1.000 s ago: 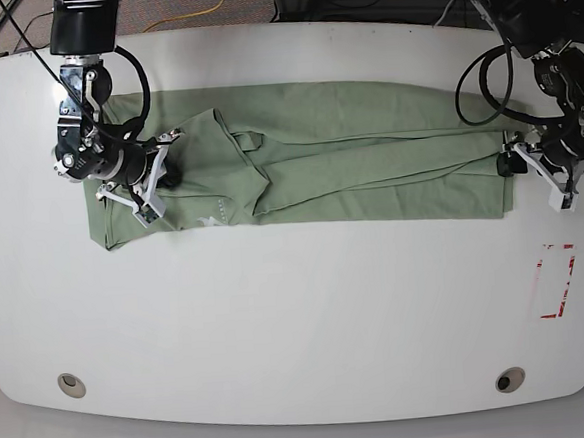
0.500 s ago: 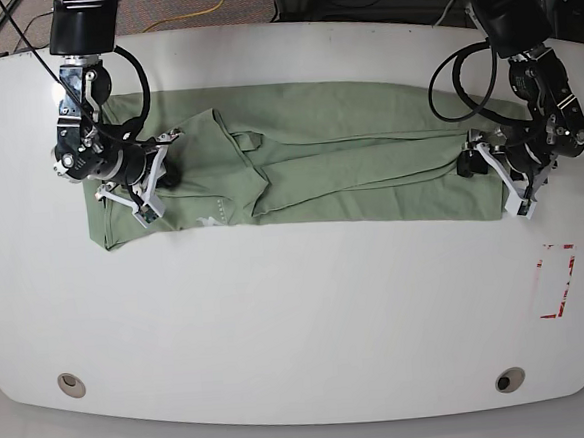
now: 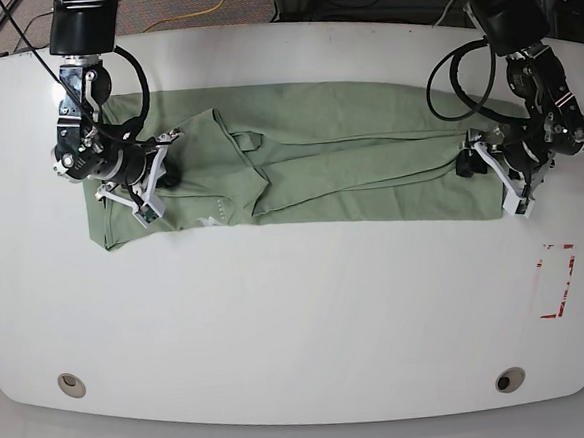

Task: Layout the t-shirt on the table in an organized manner, then fold the t-shirt properly
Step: 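Pinch the green strip end with the left gripper, then fold the pinched strip end with the left gripper toward the right gripper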

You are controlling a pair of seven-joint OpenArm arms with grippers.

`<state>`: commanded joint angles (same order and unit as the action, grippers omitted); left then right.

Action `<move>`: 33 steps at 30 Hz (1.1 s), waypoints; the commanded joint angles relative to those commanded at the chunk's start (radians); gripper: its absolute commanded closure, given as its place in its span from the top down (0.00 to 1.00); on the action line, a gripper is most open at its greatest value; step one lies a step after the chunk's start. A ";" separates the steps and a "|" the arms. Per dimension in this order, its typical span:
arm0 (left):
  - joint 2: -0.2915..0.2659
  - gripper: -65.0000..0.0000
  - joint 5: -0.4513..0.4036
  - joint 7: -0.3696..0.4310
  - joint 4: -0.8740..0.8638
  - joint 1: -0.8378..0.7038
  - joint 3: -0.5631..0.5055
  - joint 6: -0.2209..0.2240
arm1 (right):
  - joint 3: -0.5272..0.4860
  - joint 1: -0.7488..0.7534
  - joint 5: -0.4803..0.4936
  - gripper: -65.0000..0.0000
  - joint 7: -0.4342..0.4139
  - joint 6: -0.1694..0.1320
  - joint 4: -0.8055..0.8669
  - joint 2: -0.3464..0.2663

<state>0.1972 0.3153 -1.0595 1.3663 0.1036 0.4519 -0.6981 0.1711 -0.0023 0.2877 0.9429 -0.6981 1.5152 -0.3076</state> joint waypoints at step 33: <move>-0.072 0.01 0.006 -0.252 0.477 -0.066 -0.104 0.000 | 0.000 0.000 0.000 0.04 0.000 0.000 0.000 0.003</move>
<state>0.1250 0.3214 -1.3111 1.8435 0.0376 0.3475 -0.6981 0.1711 -0.0023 0.2877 0.9429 -0.6981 1.5152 -0.3046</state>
